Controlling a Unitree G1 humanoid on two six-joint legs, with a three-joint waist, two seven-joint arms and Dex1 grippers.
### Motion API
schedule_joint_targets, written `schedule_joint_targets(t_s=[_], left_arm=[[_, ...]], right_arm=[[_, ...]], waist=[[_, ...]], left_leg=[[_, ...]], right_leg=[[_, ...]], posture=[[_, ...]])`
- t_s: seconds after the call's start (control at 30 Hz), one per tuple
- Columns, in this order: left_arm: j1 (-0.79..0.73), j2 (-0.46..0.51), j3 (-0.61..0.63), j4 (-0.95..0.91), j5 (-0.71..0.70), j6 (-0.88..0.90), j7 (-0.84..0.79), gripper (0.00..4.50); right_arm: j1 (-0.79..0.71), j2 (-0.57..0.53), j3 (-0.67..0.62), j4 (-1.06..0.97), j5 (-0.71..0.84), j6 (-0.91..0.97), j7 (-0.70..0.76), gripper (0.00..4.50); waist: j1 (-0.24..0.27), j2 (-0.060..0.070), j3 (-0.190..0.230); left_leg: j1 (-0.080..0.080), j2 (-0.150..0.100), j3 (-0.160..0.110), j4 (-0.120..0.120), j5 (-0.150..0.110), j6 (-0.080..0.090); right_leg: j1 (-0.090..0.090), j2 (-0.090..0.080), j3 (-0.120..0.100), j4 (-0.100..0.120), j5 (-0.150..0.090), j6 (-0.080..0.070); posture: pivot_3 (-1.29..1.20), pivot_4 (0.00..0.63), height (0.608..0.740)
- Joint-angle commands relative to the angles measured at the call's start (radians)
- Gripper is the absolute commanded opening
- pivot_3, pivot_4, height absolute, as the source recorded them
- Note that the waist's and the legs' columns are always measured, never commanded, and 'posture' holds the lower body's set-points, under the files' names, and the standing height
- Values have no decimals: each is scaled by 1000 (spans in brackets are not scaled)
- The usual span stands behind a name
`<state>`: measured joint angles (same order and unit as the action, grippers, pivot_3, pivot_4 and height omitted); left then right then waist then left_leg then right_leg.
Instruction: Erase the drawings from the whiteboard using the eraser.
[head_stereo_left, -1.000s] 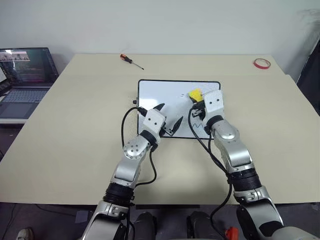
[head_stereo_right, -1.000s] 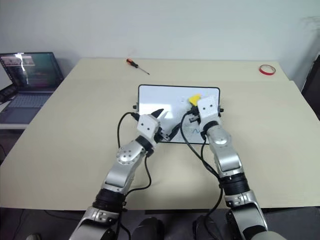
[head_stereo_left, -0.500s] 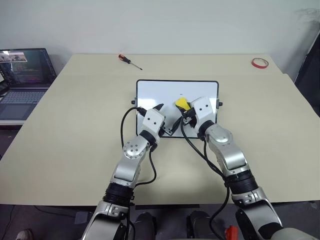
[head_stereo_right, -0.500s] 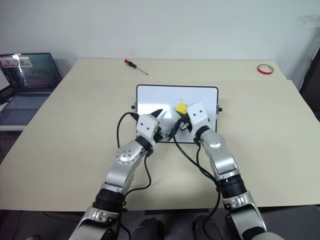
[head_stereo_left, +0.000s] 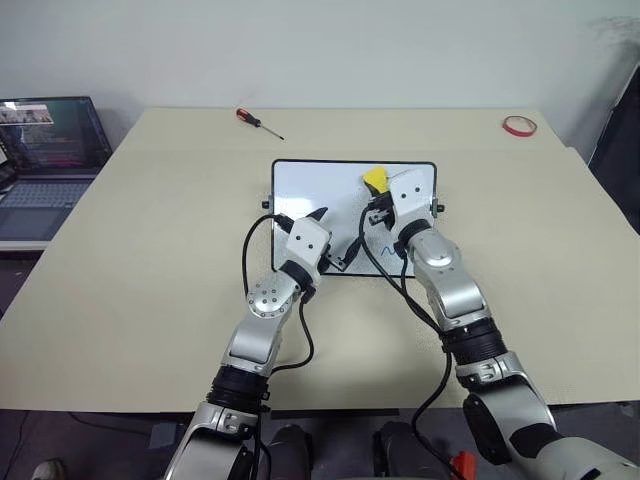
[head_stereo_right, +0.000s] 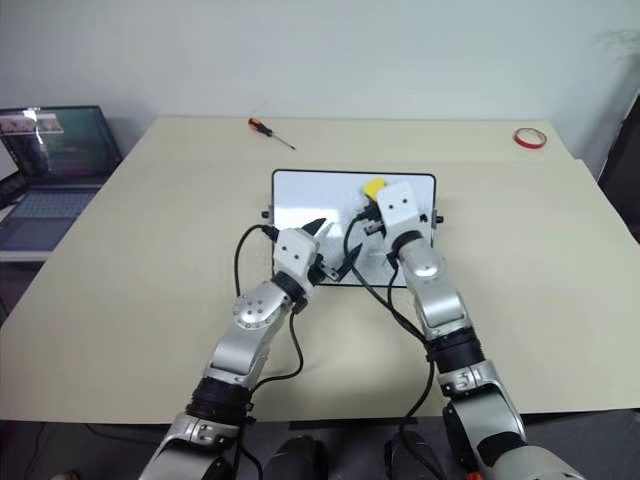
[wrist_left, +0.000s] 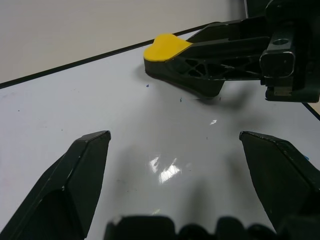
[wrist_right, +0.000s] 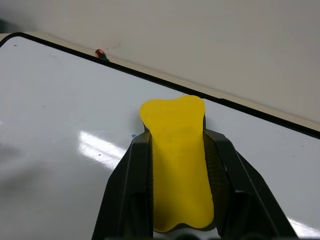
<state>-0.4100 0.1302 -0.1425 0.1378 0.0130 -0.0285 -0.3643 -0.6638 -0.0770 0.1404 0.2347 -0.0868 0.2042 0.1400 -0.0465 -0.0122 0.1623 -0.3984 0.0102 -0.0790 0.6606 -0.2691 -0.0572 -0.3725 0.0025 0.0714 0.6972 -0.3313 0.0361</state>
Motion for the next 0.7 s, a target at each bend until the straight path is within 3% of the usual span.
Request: schedule_joint_targets(t_s=[0.03, 0.43, 0.7], left_arm=[[-15, -4, -4, -31, -2, -7, 1, 4500], [7, 4, -2, -46, -9, -3, -8, 4500], [133, 57, 18, -177, -43, 21, -40, 4500]], right_arm=[[37, 7, 39, -50, -1, 4, 48, 1078], [114, -15, 28, -163, 8, 43, 94, 1078], [179, -65, -40, -334, 53, 118, 110, 1078]], waist=[[0, 0, 0], [0, 0, 0], [-1, 0, 0]], left_leg=[[0, 0, 0, 0, 0, 0], [-1, 0, 0, 0, 0, 0], [-1, 0, 0, 0, 0, 0]], right_leg=[[0, 0, 0, 0, 0, 0], [0, 0, 0, -1, 0, 0], [0, 0, 0, -1, 0, 0]], posture=[[0, 150, 740], [0, 150, 740], [0, 150, 740]])
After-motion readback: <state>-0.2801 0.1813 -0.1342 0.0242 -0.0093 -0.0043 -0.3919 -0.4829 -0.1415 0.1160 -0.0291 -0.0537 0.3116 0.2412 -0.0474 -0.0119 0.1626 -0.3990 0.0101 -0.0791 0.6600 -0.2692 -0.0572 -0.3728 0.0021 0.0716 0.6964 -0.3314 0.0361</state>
